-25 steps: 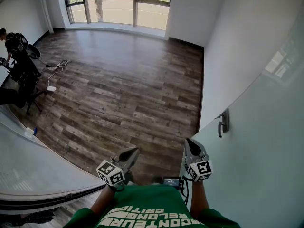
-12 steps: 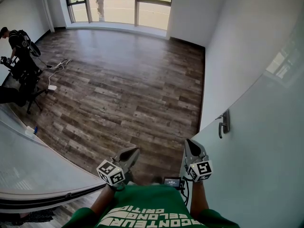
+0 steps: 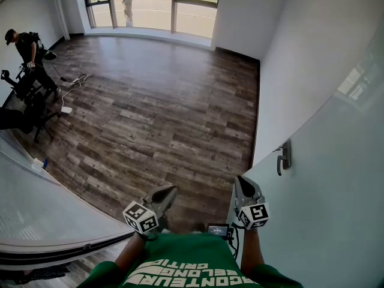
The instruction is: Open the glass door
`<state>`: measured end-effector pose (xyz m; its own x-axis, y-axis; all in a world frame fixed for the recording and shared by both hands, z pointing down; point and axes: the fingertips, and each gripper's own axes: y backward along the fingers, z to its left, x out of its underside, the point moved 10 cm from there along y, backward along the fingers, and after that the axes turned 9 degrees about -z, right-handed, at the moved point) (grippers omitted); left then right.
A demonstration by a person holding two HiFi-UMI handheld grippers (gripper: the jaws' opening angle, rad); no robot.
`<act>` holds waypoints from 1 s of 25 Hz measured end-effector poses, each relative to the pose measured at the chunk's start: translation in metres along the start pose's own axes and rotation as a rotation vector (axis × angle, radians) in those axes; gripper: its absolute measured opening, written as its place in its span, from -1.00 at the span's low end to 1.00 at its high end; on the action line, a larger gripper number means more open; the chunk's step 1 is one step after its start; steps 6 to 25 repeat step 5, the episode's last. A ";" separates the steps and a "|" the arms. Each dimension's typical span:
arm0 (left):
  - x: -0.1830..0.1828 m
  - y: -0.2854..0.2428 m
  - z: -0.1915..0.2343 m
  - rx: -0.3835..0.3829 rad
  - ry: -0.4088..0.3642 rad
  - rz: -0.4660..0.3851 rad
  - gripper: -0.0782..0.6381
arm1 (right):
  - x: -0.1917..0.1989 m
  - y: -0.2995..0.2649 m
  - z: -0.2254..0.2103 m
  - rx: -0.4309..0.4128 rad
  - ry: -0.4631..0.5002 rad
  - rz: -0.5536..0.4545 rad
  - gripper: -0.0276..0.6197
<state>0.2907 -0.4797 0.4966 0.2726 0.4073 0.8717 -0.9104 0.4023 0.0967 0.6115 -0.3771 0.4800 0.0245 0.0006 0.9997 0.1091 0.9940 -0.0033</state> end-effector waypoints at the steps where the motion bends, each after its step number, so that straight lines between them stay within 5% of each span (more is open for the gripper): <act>1: 0.000 0.000 0.001 0.000 0.001 0.000 -0.73 | 0.000 0.000 0.000 0.001 0.000 0.000 -0.94; 25: -0.001 0.002 0.004 0.003 0.000 0.001 -0.73 | 0.000 -0.002 0.003 0.005 -0.001 0.001 -0.94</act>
